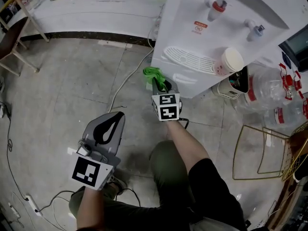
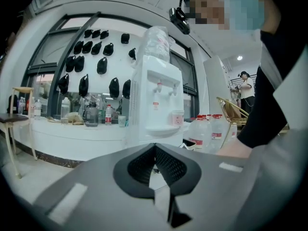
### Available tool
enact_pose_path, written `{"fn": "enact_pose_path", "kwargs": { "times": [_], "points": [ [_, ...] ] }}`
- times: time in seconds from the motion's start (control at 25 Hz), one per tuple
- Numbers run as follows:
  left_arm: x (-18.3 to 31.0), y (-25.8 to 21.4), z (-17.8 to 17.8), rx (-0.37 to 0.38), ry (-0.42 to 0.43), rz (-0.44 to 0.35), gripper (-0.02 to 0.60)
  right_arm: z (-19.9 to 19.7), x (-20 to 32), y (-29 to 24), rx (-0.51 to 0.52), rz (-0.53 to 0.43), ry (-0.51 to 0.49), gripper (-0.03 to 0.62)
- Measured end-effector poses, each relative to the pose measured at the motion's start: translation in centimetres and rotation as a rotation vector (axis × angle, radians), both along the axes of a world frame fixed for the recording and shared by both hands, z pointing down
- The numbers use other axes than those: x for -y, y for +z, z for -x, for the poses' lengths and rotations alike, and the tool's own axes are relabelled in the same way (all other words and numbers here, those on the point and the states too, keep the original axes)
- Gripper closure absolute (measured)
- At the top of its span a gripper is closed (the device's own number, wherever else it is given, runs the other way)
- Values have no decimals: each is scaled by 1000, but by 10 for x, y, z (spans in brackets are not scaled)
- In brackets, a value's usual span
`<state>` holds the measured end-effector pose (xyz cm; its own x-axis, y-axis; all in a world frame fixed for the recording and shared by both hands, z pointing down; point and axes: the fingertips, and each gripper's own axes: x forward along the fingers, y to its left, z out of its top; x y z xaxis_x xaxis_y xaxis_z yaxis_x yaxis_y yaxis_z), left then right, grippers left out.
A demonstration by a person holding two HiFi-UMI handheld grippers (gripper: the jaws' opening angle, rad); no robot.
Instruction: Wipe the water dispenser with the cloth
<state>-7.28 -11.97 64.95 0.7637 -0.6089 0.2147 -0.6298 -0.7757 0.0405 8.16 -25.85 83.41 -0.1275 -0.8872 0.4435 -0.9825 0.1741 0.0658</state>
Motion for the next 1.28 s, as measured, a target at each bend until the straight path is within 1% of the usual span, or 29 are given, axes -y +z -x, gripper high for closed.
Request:
{"fn": "enact_pose_path", "kwargs": {
  "times": [0.12, 0.28, 0.56, 0.72, 0.84, 0.92, 1.0, 1.12, 1.28],
  "points": [
    [0, 2, -9, 6, 33, -3, 578, -21, -13, -2, -1, -6, 22, 507],
    [-1, 8, -25, 7, 74, 4, 580, -77, -40, 5, -6, 4, 125, 507],
    [-4, 21, -50, 41, 140, 16, 580, -189, -91, 14, -82, 39, 286, 506],
    [-6, 26, -60, 57, 160, 17, 578, -238, -112, 19, -93, 66, 386, 507],
    [-8, 24, -64, 54, 167, 7, 578, -261, -128, 21, -90, 88, 462, 507],
    [-9, 22, -64, 51, 165, 5, 580, -259, -135, 19, -97, 92, 454, 507],
    [-9, 18, -62, 43, 156, -1, 578, -238, -136, 17, -114, 89, 385, 507],
    [-8, 12, -55, 36, 134, -13, 578, -185, -129, 18, -123, 79, 233, 507],
    [-10, 1, -43, 22, 106, -40, 578, -104, -104, 27, -101, 64, 39, 507]
  ]
}}
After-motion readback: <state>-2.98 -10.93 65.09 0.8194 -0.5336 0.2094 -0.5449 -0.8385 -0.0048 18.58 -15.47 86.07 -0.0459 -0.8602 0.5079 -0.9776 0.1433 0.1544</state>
